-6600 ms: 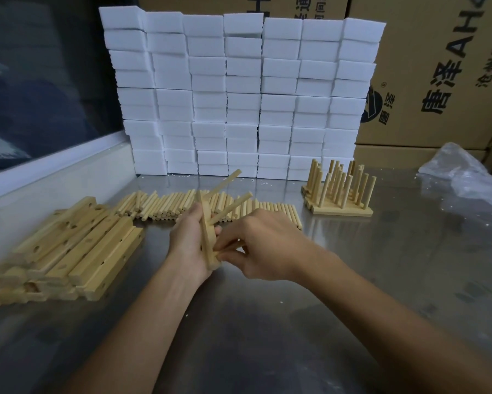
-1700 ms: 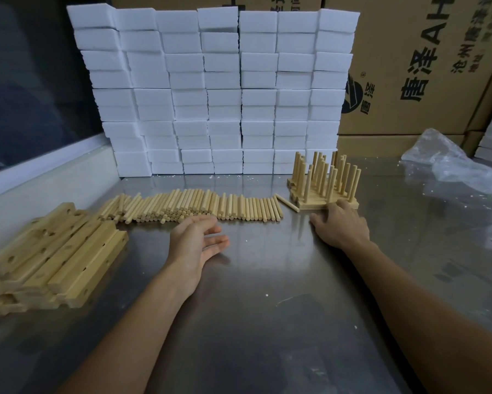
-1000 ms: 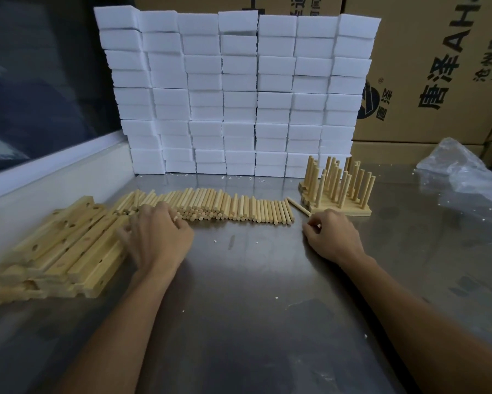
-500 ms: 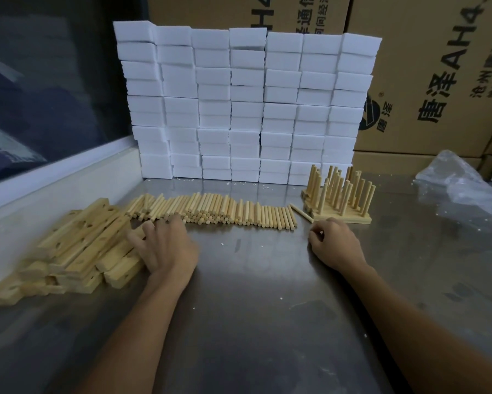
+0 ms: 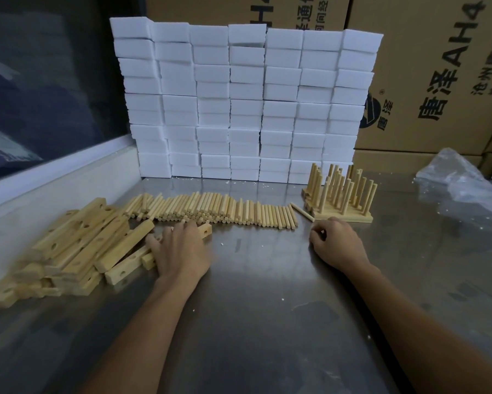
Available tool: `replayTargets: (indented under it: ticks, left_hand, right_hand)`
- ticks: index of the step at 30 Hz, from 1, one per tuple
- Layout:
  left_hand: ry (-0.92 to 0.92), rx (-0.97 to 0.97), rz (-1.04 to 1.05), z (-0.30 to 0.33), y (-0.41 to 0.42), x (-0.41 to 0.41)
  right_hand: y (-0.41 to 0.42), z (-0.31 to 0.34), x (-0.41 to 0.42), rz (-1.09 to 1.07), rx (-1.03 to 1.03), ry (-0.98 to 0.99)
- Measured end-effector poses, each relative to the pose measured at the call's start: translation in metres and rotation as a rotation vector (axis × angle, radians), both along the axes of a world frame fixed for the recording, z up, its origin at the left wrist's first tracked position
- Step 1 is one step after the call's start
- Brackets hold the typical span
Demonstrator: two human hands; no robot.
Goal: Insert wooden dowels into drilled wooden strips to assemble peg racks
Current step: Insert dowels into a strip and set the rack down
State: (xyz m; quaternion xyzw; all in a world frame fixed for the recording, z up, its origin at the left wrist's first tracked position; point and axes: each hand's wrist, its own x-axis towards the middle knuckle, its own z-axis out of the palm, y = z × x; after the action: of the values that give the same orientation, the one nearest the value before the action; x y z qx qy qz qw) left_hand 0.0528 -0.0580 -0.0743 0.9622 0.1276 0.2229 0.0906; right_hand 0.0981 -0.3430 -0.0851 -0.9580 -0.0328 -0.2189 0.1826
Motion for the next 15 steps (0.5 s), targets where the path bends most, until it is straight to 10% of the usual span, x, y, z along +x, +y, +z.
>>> replayTargets:
  ticks: [10,15]
  left_hand:
    - [-0.44,-0.255,-0.327,0.014,-0.019,-0.004]
    - [-0.396,-0.801,-0.466,0.01,-0.033,0.0]
  right_hand:
    - [0.001,0.005,0.003,0.018,0.026,0.008]
    - [0.012,0.01,0.01,0.029,0.044,-0.118]
